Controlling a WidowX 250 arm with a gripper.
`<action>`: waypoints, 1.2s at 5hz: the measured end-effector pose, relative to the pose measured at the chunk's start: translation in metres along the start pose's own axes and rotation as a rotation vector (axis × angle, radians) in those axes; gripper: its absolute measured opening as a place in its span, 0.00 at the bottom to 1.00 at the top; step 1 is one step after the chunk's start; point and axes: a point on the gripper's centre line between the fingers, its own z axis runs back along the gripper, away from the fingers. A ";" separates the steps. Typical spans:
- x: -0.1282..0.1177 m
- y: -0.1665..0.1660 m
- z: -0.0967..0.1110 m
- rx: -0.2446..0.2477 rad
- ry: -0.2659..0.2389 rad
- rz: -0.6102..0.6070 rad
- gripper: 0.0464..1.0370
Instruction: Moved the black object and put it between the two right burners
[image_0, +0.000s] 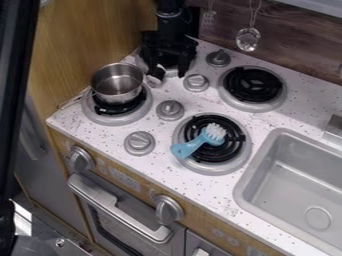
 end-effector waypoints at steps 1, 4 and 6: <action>0.021 0.012 0.000 -0.011 -0.069 0.027 0.96; 0.052 0.043 -0.042 0.030 -0.059 0.087 0.96; 0.046 0.038 -0.052 -0.001 0.001 0.081 0.93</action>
